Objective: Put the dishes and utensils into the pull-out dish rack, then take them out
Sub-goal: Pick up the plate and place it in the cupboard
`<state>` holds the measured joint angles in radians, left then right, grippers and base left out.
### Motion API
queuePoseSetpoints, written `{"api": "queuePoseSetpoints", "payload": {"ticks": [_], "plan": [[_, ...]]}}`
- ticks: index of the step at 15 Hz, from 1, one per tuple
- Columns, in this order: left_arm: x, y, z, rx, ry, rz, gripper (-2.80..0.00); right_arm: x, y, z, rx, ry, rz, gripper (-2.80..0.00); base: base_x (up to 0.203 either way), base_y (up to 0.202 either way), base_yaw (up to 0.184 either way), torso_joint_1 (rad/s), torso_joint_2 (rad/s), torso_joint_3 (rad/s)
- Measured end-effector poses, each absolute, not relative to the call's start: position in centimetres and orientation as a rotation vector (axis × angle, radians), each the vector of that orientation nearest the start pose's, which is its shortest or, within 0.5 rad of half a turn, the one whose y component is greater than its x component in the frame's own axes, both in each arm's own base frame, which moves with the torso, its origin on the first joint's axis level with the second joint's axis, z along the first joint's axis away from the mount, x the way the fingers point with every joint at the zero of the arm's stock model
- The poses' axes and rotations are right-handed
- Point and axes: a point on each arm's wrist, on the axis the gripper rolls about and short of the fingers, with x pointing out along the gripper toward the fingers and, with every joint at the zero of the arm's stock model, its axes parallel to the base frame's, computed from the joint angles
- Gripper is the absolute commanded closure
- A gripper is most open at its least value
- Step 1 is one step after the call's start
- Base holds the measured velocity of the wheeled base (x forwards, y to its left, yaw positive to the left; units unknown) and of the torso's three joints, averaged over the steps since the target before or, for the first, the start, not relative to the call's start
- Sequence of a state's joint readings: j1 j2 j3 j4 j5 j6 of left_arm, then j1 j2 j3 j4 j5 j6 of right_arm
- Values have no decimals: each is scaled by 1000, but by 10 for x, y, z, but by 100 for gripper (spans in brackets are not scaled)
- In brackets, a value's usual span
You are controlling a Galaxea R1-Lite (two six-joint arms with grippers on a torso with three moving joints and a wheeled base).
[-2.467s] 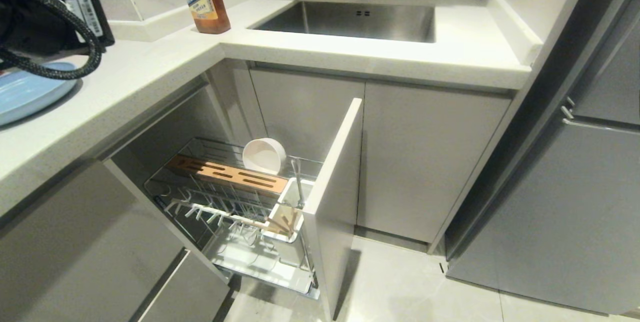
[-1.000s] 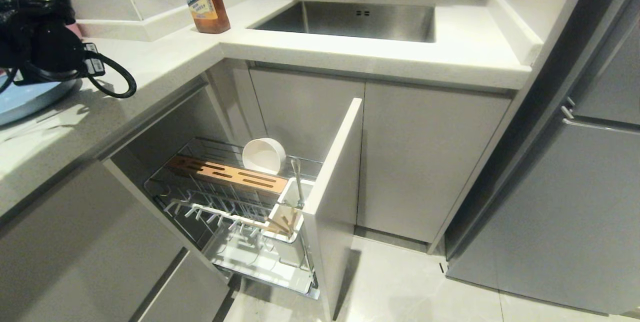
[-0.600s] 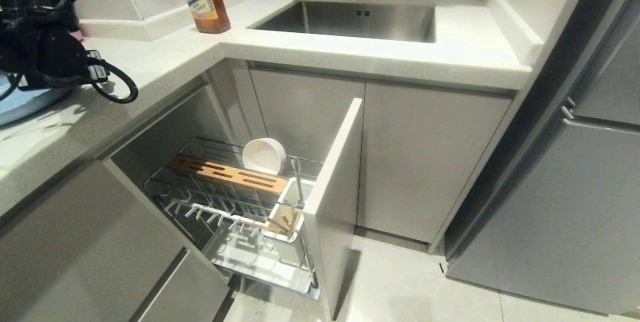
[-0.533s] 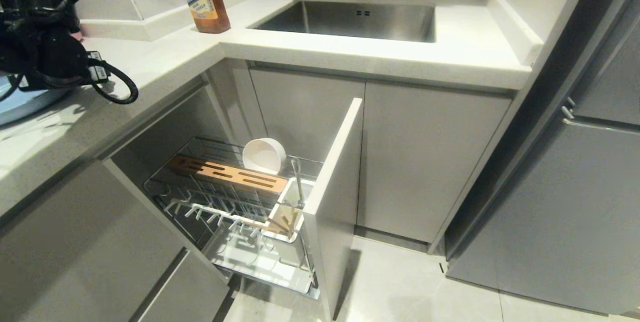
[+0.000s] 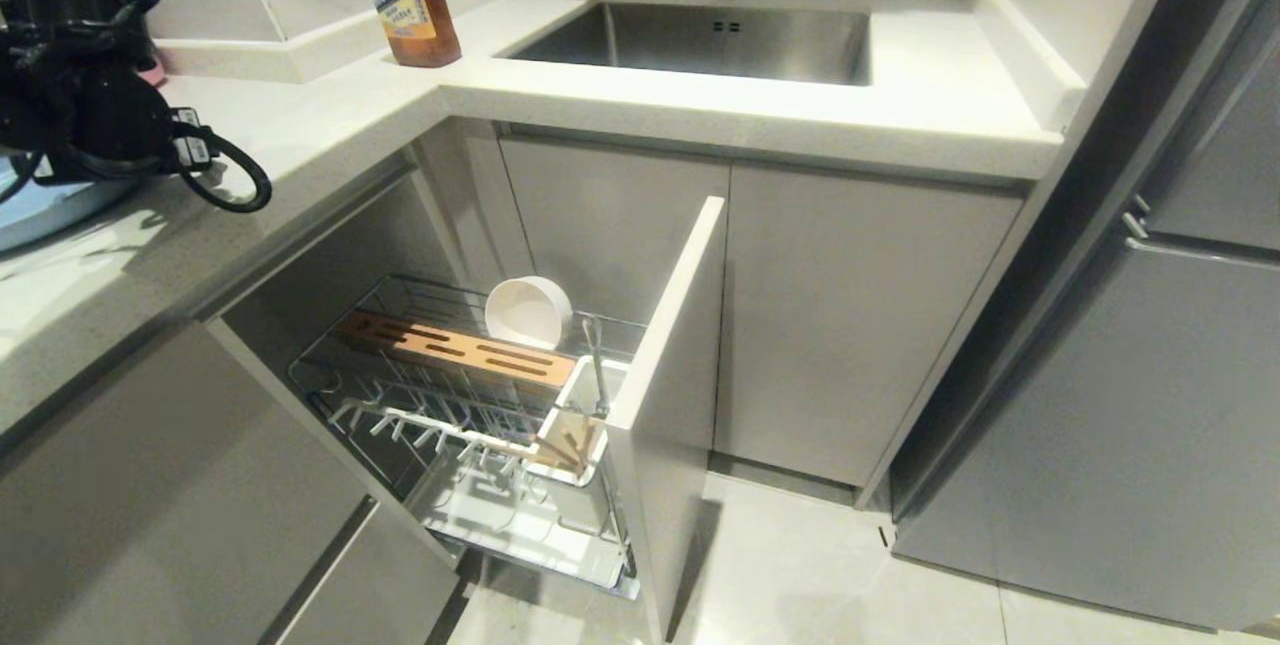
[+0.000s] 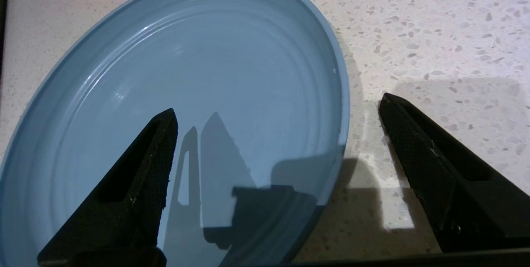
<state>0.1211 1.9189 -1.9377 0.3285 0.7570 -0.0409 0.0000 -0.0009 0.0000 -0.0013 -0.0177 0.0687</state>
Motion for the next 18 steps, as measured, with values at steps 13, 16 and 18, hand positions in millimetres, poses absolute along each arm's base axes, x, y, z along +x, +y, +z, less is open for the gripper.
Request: {"api": "queuePoseSetpoints", "payload": {"ticks": [13, 16, 18], "plan": [[364, 63, 328, 70, 304, 882, 0, -23, 0, 76, 69, -3, -18, 0, 0, 0, 0, 0, 0, 0], [364, 63, 328, 71, 304, 880, 0, -23, 0, 76, 69, -3, -17, 0, 0, 0, 0, 0, 0, 0], [364, 63, 329, 68, 297, 884, 0, -23, 0, 76, 69, -3, -18, 0, 0, 0, 0, 0, 0, 0]]}}
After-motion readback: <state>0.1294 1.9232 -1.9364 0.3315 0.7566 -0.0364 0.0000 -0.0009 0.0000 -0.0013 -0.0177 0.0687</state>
